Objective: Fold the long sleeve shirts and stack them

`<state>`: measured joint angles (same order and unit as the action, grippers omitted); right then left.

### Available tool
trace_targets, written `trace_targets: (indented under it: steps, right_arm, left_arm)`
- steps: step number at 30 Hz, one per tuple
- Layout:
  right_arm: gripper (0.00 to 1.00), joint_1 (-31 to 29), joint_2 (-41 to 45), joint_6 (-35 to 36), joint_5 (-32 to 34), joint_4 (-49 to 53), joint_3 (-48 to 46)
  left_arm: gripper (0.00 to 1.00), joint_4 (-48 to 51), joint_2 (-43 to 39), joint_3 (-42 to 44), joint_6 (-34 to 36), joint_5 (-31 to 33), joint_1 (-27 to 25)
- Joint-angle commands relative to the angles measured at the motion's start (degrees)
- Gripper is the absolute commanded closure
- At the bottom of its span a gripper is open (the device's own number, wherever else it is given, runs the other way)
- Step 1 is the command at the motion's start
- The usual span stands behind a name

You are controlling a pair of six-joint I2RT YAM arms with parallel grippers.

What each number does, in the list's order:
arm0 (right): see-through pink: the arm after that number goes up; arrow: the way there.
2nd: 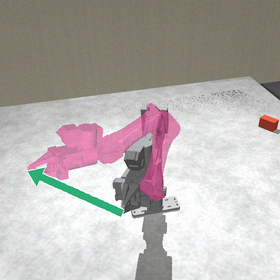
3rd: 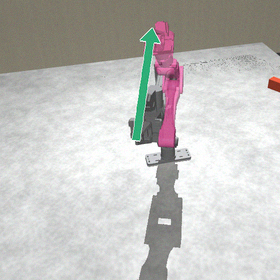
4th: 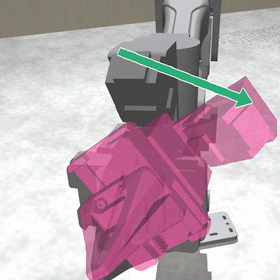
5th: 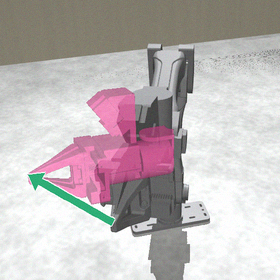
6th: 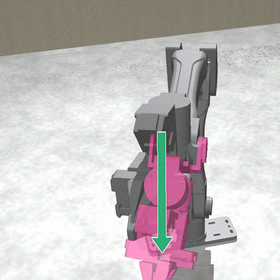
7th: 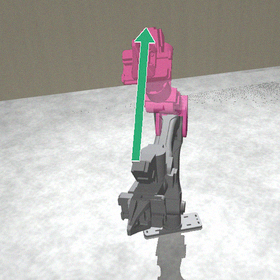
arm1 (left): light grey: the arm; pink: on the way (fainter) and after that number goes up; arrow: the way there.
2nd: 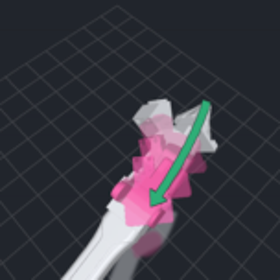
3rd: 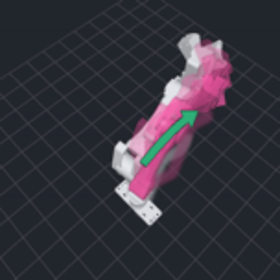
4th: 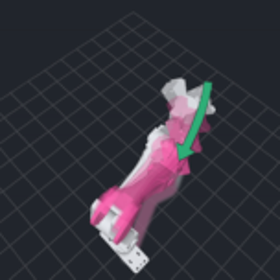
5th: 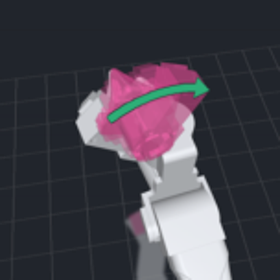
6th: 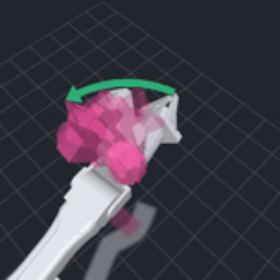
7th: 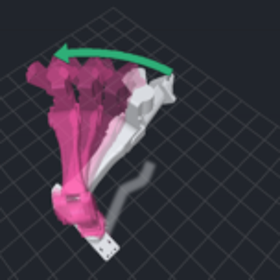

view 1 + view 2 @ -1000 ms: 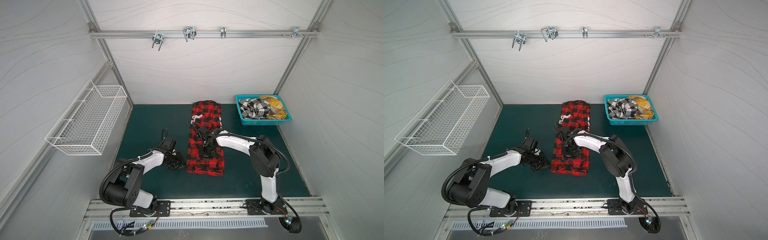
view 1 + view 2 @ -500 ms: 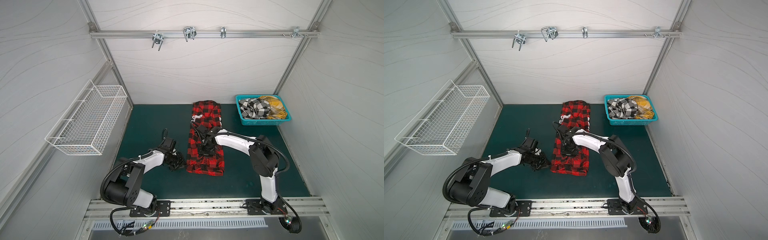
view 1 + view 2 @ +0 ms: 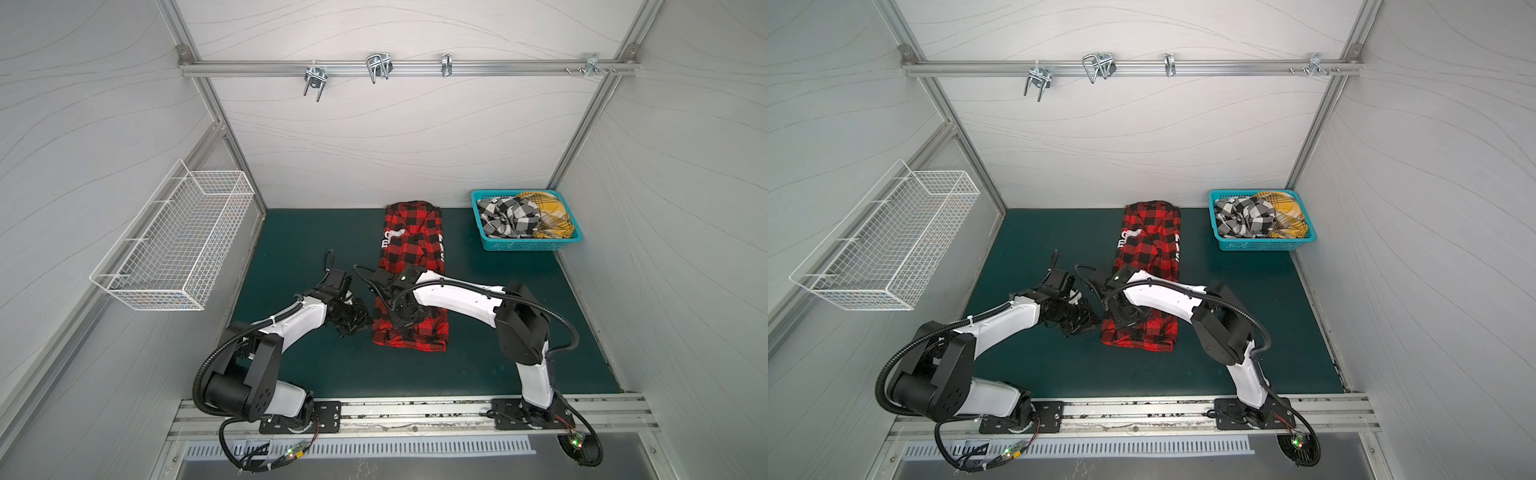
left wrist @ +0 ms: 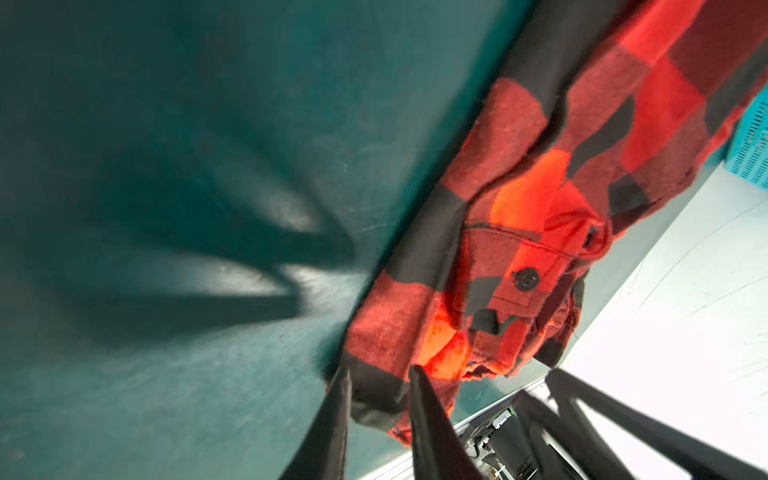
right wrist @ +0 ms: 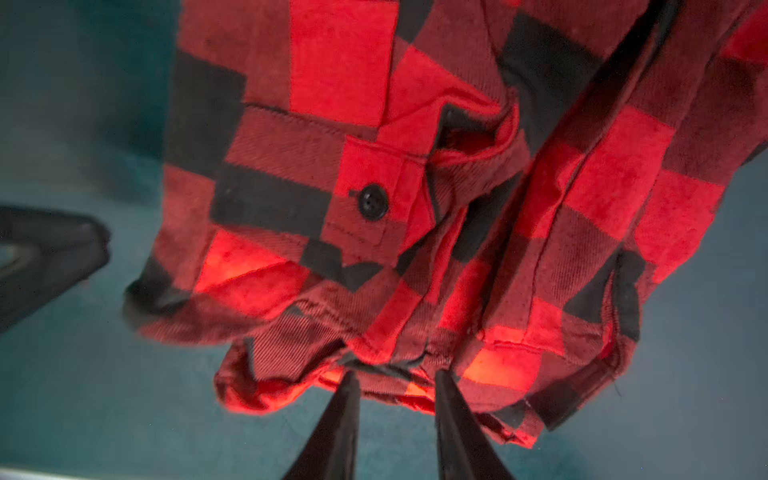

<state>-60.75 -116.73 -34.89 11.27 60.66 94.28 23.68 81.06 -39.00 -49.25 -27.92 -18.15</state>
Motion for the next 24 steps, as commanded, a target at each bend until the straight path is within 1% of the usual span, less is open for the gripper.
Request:
trace_targets:
  steps: [1, 8, 10, 13, 16, 17, 18, 21, 22, 24]
  right_arm:
    - [0.70, 0.3, -3.1, 1.4, 2.3, 3.4, 2.1]
    - [0.71, 0.7, -5.0, 0.2, 2.3, 1.1, 1.9]
    - [0.69, 1.4, -4.9, -0.2, 1.0, 0.2, 1.6]
    - [0.73, 2.2, -4.9, -1.5, -0.6, 0.0, 0.6]
    - [0.71, 2.5, -4.1, -2.6, -2.9, -1.8, -2.0]
    - [0.72, 2.5, -3.7, -3.0, -3.7, -2.7, -2.9]
    - [0.77, 2.5, -3.6, -3.2, -4.2, -3.4, -3.6]
    - [0.96, 2.6, -3.9, -4.0, -3.5, -2.9, -3.5]
    - [1.00, 2.6, -3.6, -4.0, -3.1, -2.6, -3.2]
    - [1.00, 2.7, -2.2, -4.5, -2.5, -1.9, -2.8]
  left_arm:
    - [0.74, 0.8, -0.3, -1.0, 0.8, 0.4, 0.0]
    - [0.75, 0.4, -0.3, -0.6, 0.8, 0.3, -0.1]
    - [0.75, 0.4, -0.4, -0.6, 0.8, 0.2, 0.0]
    - [0.75, 0.8, -0.5, -0.8, 1.1, 0.2, 0.0]
    - [0.75, 0.7, -0.7, -0.8, 1.2, 0.2, 0.0]
    - [0.75, 0.6, -0.7, -0.9, 1.1, 0.2, 0.1]
    - [0.75, 0.6, -0.6, -1.0, 1.1, 0.2, 0.1]
    - [0.75, 0.7, 0.0, -1.7, 1.4, 0.2, 0.1]
    - [0.76, 0.8, 0.1, -2.0, 1.6, 0.2, 0.1]
    - [0.76, 1.4, 0.3, -2.5, 1.9, 0.3, 0.1]
